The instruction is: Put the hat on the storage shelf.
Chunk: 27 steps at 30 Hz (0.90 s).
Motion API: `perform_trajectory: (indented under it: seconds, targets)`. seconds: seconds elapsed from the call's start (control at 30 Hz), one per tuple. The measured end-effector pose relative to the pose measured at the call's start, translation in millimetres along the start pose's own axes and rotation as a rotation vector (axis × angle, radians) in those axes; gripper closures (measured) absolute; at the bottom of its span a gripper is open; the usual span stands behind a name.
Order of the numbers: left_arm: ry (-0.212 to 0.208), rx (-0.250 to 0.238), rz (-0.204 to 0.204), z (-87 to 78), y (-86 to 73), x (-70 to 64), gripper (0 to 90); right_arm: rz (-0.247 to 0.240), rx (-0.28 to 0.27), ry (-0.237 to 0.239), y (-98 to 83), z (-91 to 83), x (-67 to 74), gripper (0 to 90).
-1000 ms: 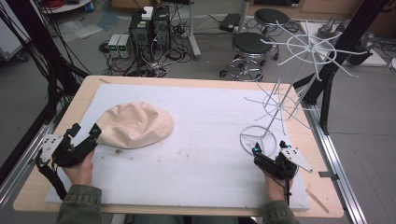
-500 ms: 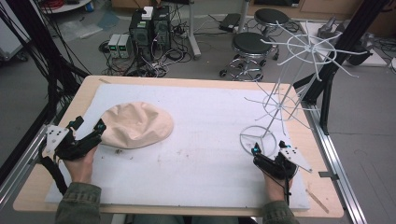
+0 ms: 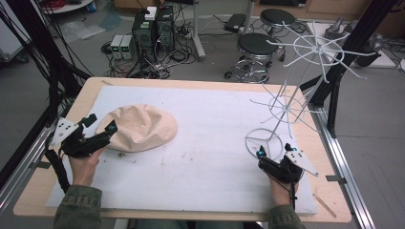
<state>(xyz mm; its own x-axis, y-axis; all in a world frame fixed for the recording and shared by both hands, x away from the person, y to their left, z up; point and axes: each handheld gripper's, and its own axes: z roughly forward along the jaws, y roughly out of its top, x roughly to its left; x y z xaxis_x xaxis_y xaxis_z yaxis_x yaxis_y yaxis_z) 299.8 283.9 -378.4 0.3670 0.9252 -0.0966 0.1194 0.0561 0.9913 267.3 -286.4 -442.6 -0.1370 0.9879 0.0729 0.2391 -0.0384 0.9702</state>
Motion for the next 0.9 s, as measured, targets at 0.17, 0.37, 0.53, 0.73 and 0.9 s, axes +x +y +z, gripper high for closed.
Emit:
perform_trajectory:
  seconds: [0.17, 0.37, 0.53, 0.73, 0.9]
  targets:
    - [-0.045, 0.046, 0.022, 12.7, 5.2, -8.9, 21.0, -0.004, -0.001, 0.006, 0.3, 0.6, 0.2, 5.6]
    - [-0.094, 0.076, 0.016, 22.5, 8.0, -13.9, 21.5, 0.004, 0.0, 0.017, 0.4, -0.3, 1.6, 5.6]
    - [-0.119, 0.118, 0.016, 30.3, 6.5, -12.9, 21.9, 0.0, -0.005, 0.025, 0.8, -0.7, 2.1, 5.6]
    - [-0.155, 0.16, -0.016, 38.6, 2.3, -6.2, 23.5, -0.006, -0.007, 0.031, 0.9, -0.8, 2.9, 5.6]
    - [-0.205, 0.211, -0.007, 46.2, 2.3, -7.4, 24.1, -0.01, -0.005, 0.033, 0.9, -1.6, 3.4, 5.6]
